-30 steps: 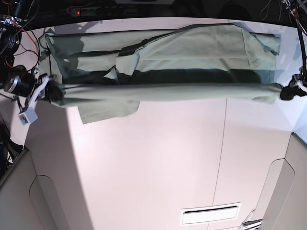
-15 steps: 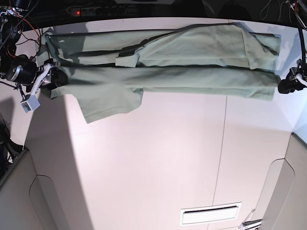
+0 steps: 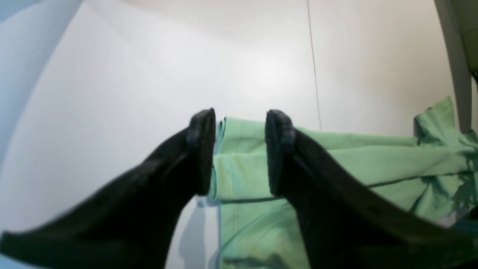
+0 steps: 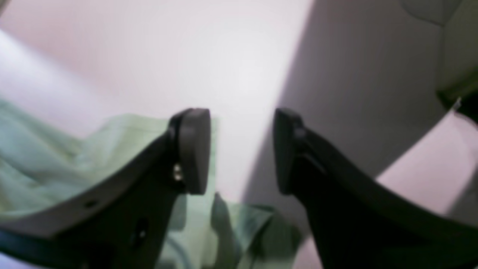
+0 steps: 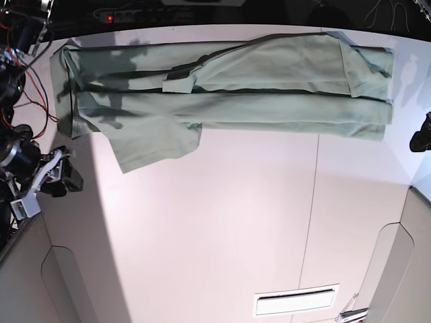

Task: Fold the T-shirt properly
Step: 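Release and tuck the loose sleeve fabric inward with the right gripper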

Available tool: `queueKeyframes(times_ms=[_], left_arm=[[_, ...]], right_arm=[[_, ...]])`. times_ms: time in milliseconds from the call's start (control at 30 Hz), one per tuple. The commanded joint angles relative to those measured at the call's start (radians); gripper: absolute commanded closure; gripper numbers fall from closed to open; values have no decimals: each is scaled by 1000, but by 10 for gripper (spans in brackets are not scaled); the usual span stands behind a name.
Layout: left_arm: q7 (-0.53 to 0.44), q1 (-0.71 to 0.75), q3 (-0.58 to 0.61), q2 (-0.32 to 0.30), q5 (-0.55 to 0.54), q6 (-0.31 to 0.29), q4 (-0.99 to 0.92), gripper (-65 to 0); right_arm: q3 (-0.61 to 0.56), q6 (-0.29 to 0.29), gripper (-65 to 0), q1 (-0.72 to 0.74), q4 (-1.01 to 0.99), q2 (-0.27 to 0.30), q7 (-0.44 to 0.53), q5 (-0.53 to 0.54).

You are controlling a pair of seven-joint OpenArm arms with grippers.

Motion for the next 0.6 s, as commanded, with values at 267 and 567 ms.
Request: queueKeyframes(times_ms=[267,567], left_arm=[[-18,-10,-9,-30,-23,-9,16,-249],[-18,-10,-8,-30,-23,-9,16,-249]], right_arm=[[-227,-2,-339,156,-466,12,84,16],[-375,-3,-181,163,-490,11,75,53]])
